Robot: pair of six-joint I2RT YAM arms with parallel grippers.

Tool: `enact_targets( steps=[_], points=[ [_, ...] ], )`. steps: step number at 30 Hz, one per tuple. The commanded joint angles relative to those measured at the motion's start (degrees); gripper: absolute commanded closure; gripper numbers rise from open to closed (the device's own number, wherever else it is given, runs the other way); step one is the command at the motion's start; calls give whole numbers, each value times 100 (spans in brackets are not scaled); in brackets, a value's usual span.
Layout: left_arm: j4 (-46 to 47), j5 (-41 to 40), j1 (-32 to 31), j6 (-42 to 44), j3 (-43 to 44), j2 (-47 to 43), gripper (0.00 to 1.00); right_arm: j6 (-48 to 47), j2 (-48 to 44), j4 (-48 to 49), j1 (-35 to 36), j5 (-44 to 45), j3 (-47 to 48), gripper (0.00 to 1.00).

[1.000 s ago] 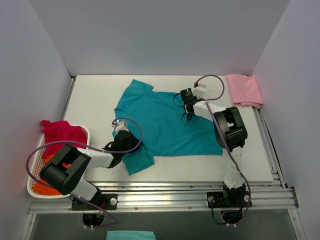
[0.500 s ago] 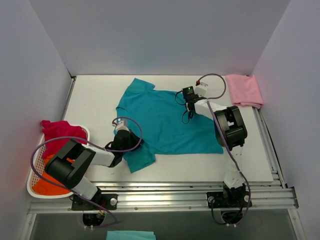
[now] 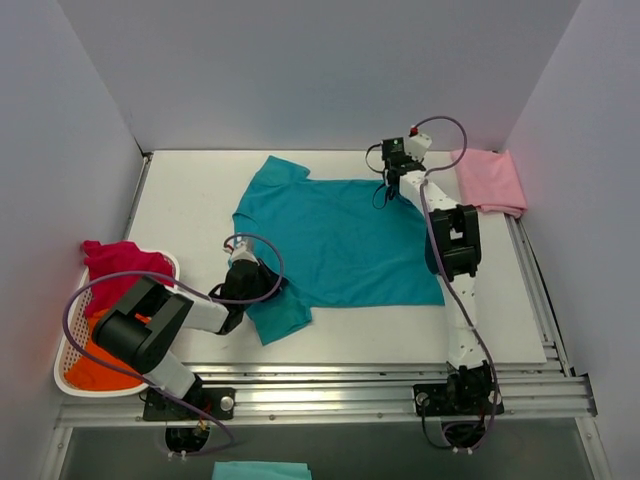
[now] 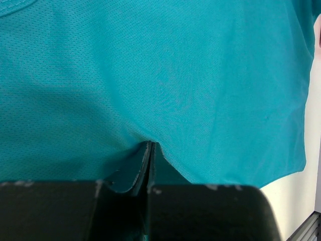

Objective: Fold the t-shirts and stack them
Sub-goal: Flatten the tshirt out

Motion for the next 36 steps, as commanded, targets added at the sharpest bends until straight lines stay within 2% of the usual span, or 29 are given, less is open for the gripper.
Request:
enact_targets(
  steps=[1, 3, 4, 5, 9, 12, 15, 16, 20, 21, 22, 23, 25, 30, 33, 34, 36],
  points=[
    [-594, 13, 53, 217, -200, 105, 98, -84, 552, -587, -224, 75, 866, 59],
    [-594, 22, 62, 226, -218, 70, 98, -75, 826, -588, -330, 49, 1253, 38],
    [-602, 30, 79, 234, -235, 26, 98, -136, 861, -500, -435, -13, 1316, 15],
    [-611, 30, 79, 235, -244, -1, 98, -189, 861, -256, -479, -100, 1343, 1],
    [-646, -13, 70, 243, -314, -194, 98, -532, 555, 89, -559, 73, 1360, 0],
    [-734, -92, 79, 252, -332, -370, 98, -655, -59, 194, -550, 215, 1063, 0],
    [-839, -145, 70, 270, -323, -624, 98, -734, -1078, 660, -454, 364, 36, 0],
    [-901, -171, 79, 287, -306, -773, 98, -734, -1603, 730, -419, 556, -236, 0],
    [-1208, -295, 70, 314, -306, -1231, 98, -533, -2738, 827, -322, 682, -1693, 1],
    [-1253, -330, 62, 314, -323, -1310, 98, -410, -2942, 828, -296, 612, -1924, 10],
    [-1305, -373, 61, 314, -332, -1458, 98, -331, -3257, 828, -287, 524, -2144, 34],
    [-1349, -374, 70, 314, -358, -1512, 98, -278, -3374, 836, -260, 375, -2364, 44],
    [-1402, -391, 70, 314, -411, -1679, 98, -111, -3593, 793, -182, 321, -2866, 49],
    [-1473, -374, 53, 305, -516, -1873, 98, 136, -3551, 819, -164, -4, -3499, 41],
    [-1464, -383, 61, 279, -596, -1926, 98, 232, -3393, 942, -164, -276, -3746, 31],
    [-1455, -383, 61, 270, -622, -1926, 98, 241, -3305, 977, -172, -355, -3807, 25],
    [-1446, -409, 53, 261, -640, -1926, 98, 294, -3200, 1091, -164, -513, -3860, 20]
  ],
)
